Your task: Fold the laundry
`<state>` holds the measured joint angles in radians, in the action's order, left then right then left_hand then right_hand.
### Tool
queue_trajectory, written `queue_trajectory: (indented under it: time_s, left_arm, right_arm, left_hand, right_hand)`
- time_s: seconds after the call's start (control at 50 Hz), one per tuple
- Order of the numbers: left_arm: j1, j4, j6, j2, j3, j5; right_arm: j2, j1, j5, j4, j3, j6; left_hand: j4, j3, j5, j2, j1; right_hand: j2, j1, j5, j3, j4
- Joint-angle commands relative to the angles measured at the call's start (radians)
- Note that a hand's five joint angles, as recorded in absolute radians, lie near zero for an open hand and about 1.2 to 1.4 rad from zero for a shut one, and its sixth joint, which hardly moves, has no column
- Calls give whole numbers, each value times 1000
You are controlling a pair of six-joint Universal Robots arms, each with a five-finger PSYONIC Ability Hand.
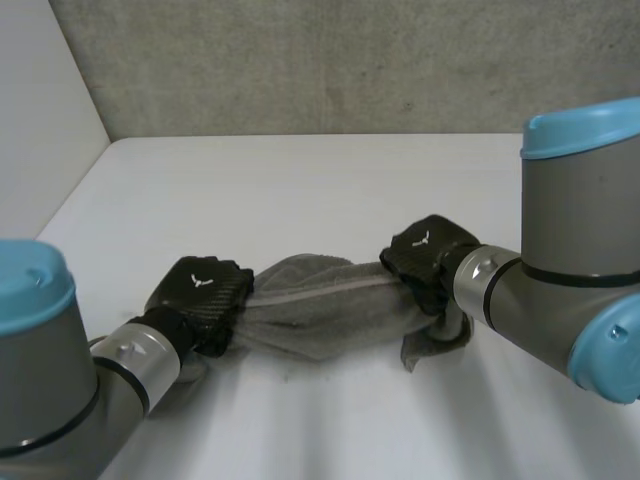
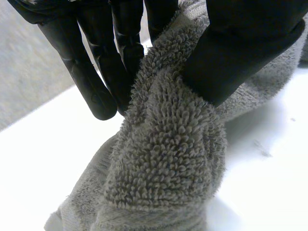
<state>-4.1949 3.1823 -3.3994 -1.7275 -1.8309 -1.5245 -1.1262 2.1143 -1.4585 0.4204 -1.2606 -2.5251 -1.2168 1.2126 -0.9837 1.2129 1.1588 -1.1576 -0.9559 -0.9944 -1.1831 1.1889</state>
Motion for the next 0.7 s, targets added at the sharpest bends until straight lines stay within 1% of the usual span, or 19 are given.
queue_trajectory:
  time_s: [0.02, 0.04, 0.06, 0.12, 0.14, 0.16, 0.18, 0.2, 0.22, 0.24, 0.26, 0.28, 0.3, 0.32, 0.36, 0.5, 0.6, 0.66, 0.7]
  left_arm:
    - [-5, -117, -35, -165, 249, 0]
    - [-7, -104, -66, -209, 327, 0]
    - [-7, -104, -66, -210, 328, 0]
    - [-10, -14, -174, -341, 639, -5]
    - [-10, -13, -175, -342, 640, -5]
    - [-10, 52, -207, -375, 760, -9]
    - [-10, 53, -207, -376, 762, -9]
    - [-10, 156, -222, -400, 889, -9]
    - [-13, 289, -236, -403, 977, -16]
    - [-13, 291, -236, -403, 978, -16]
    - [-23, 392, -222, -394, 1001, -38]
    - [-24, 393, -222, -394, 1001, -39]
    - [-43, 498, -210, -373, 993, -75]
    - [-54, 577, -193, -351, 977, -110]
    - [-59, 614, -186, -339, 949, -138]
    - [-59, 590, -185, -311, 754, -151]
    - [-60, 584, -184, -328, 552, -151]
    - [-60, 584, -184, -339, 501, -151]
    - [-62, 570, -189, -383, 405, -149]
  right_arm:
    - [124, -2, -6, 41, 159, 84]
    - [155, -4, -11, 8, 214, 94]
    - [155, -4, -11, 8, 214, 94]
    - [220, -4, -80, -219, 427, 100]
    - [220, -4, -80, -219, 428, 100]
    - [226, -4, -115, -339, 499, 103]
    - [221, -2, -146, -479, 548, 109]
    - [221, -2, -146, -480, 549, 109]
    - [215, -2, -164, -617, 575, 121]
    - [197, -1, -166, -743, 572, 137]
    - [197, -1, -166, -744, 572, 137]
    - [166, -1, -163, -847, 551, 149]
    - [139, -1, -155, -923, 517, 150]
    - [138, -1, -155, -924, 517, 151]
    - [102, 3, -116, -956, 440, 152]
    - [71, 4, -28, -939, 281, 147]
    - [85, 4, -22, -870, 172, 147]
    - [109, 7, -20, -803, 101, 147]
    - [129, 7, -19, -766, 66, 146]
  left_hand:
    - [-180, 184, -238, 183, 237]
    - [-180, 184, -238, 183, 237]
    - [-180, 184, -238, 183, 237]
    - [-180, 184, -238, 183, 237]
    - [-180, 184, -238, 183, 237]
    - [-180, 184, -238, 183, 237]
    - [-180, 184, -238, 183, 237]
    - [-180, 184, -238, 183, 237]
    - [-180, 184, -238, 183, 237]
    - [-180, 184, -238, 183, 237]
    - [-180, 184, -238, 183, 237]
    - [-180, 184, -238, 183, 237]
    - [-180, 184, -238, 183, 237]
    - [-180, 184, -238, 183, 237]
    - [-180, 184, -238, 183, 237]
    - [-180, 184, -238, 183, 237]
    - [-180, 184, -238, 183, 237]
    - [-180, 184, -238, 183, 237]
    - [-180, 184, -238, 183, 237]
  right_hand:
    - [-239, -440, -227, -213, 207]
    - [-239, -440, -227, -213, 207]
    - [-239, -440, -227, -213, 207]
    - [-239, -440, -227, -213, 207]
    - [-239, -440, -227, -213, 207]
    - [-239, -440, -227, -213, 207]
    - [-239, -440, -227, -213, 207]
    - [-239, -440, -227, -213, 207]
    - [-239, -440, -227, -213, 207]
    - [-239, -440, -227, -213, 207]
    - [-239, -440, -227, -213, 207]
    - [-239, -440, -227, -213, 207]
    - [-239, -440, -227, -213, 207]
    - [-239, -440, -227, -213, 207]
    - [-239, -440, -227, -213, 207]
    - [-239, -440, -227, -213, 207]
    - [-239, -440, -227, -213, 207]
    - [-239, -440, -227, -213, 207]
    - [-239, -440, -227, -213, 207]
